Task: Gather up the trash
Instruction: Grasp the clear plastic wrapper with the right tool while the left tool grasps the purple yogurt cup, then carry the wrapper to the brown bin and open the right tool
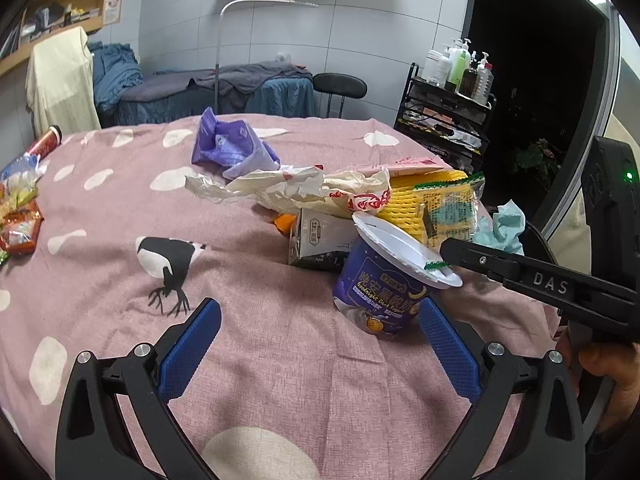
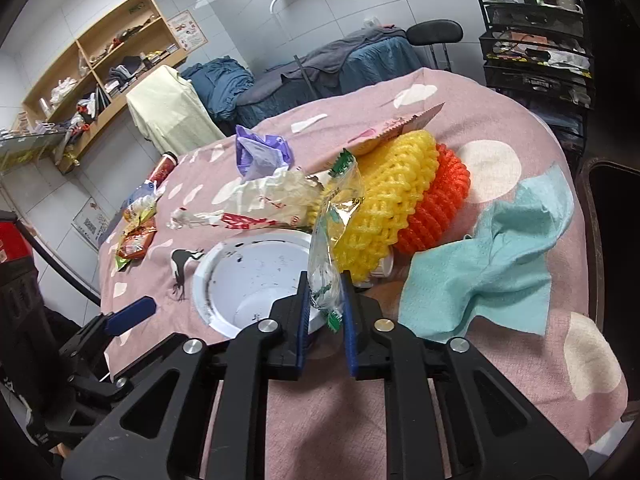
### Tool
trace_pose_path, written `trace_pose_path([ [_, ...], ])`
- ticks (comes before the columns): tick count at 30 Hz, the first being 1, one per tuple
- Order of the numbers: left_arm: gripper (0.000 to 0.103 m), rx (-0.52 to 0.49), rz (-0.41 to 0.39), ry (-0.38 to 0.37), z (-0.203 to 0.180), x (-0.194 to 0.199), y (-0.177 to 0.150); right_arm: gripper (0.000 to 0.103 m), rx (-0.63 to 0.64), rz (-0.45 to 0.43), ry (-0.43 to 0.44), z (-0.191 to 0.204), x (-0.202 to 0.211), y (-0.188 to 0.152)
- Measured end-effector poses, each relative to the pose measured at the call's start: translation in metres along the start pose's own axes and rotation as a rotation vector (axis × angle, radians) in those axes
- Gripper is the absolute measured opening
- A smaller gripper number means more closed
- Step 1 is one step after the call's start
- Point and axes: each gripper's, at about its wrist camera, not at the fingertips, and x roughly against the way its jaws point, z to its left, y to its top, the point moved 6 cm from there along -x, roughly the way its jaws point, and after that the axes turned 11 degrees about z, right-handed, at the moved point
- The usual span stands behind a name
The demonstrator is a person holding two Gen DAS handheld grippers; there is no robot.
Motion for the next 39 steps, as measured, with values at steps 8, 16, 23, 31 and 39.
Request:
trace_pose_path([
  [8, 0.098, 0.032, 0.033, -0.044, -0.004, -0.004, 0.011, 0.014, 0.047, -0.076, -0.037, 0.006, 0.022, -0.004],
  [16, 0.096, 0.042, 0.102, -0.04, -0.013, -0.021, 0.03, 0.014, 0.097, -0.13, -0.1, 0.005, 0.036, -0.014],
  [23, 0.073, 0.024, 0.213, 0.008, -0.015, -0.048, 0.033, 0.014, 0.065, -0.122, -0.108, -0.009, 0.038, -0.021],
  [31, 0.013, 0.017, 0.251, 0.024, -0.013, -0.054, 0.027, 0.014, 0.033, -0.117, -0.113, -0.024, 0.039, -0.027],
  [39, 0.009, 0.017, 0.196, 0.007, -0.015, -0.038, 0.018, 0.014, 0.013, -0.155, -0.128, -0.033, 0.053, -0.034],
])
